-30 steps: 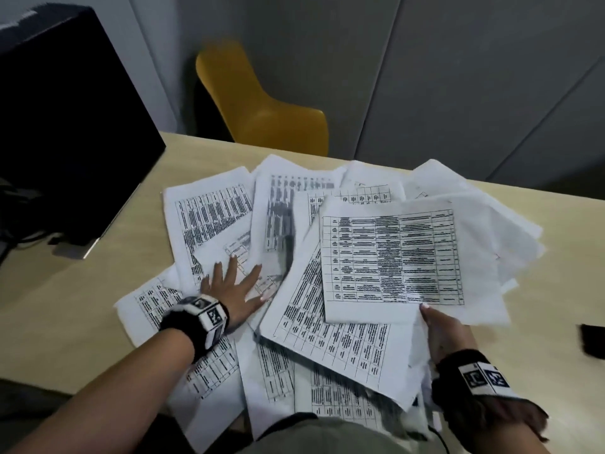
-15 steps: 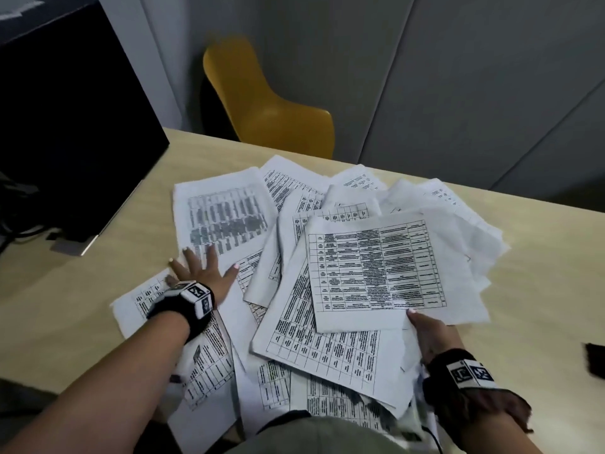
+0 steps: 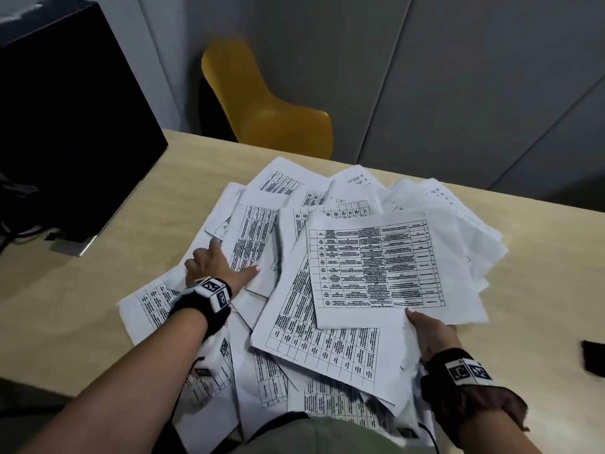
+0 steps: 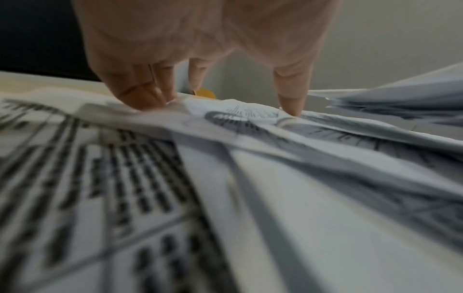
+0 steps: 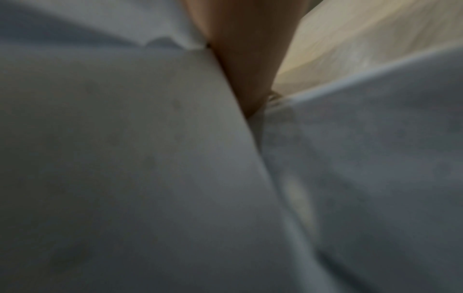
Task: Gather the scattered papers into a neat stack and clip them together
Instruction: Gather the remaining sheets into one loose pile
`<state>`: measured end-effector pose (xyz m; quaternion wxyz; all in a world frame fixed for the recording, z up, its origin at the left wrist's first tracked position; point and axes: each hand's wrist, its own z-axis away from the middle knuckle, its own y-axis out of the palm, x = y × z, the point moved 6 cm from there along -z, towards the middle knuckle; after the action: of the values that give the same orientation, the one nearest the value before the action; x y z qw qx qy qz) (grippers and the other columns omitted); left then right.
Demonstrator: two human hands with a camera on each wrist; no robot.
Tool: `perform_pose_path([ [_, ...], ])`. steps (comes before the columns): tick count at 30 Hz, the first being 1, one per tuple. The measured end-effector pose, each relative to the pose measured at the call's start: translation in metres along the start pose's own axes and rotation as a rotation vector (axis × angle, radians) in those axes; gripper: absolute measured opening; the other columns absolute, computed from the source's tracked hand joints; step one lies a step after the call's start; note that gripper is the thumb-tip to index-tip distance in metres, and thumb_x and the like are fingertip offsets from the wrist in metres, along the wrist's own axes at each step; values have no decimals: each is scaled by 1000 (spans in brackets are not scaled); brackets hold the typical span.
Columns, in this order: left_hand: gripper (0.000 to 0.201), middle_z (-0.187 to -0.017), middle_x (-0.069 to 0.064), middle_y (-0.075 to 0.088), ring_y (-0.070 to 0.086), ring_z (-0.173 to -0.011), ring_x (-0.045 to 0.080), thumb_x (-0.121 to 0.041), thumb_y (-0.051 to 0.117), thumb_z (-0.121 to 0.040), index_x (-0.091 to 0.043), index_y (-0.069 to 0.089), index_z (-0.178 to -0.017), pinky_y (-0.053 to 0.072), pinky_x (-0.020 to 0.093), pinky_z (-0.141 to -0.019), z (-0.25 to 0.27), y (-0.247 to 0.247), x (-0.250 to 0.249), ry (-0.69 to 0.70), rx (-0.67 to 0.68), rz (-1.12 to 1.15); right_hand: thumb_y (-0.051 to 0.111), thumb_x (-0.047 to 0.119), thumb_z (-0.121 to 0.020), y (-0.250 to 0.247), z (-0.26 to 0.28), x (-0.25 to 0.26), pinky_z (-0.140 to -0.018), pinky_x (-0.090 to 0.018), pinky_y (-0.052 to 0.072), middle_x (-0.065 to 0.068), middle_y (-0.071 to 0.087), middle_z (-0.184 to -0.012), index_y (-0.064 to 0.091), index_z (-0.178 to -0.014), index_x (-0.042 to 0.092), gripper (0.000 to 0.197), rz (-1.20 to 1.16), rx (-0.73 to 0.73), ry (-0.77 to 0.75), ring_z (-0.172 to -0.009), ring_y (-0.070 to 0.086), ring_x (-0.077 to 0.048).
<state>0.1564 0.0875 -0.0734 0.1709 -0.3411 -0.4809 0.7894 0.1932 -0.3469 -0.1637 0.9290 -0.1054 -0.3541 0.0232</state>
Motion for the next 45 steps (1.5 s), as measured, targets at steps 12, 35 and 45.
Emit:
perform_pose_path([
  [12, 56, -114, 15, 66, 62, -96, 27, -4, 81, -63, -4, 58, -114, 48, 37, -90, 21, 20, 6, -199, 217, 794, 80, 34, -52, 6, 13, 5, -80, -49, 56, -20, 73, -76, 70, -90, -6, 56, -113, 16, 17, -68, 70, -32],
  [35, 66, -140, 16, 46, 45, -126, 33, -29, 65, -83, -10, 36, -139, 35, 36, -103, 12, -35, 31, -106, -83, 479, 88, 42, -21, 4, -2, -8, -91, -55, 50, -20, 73, -94, 70, -95, -4, 89, -38, 88, 36, -87, 70, -37],
  [45, 82, -124, 17, 60, 63, -105, 37, -37, 53, -51, -21, 36, -130, 50, 54, -91, -159, 5, 78, -239, 3, 393, 65, 14, -80, 14, 37, 11, -72, -39, 54, -18, 74, -79, 67, -92, -8, 24, -155, 53, -24, -68, 70, -33],
])
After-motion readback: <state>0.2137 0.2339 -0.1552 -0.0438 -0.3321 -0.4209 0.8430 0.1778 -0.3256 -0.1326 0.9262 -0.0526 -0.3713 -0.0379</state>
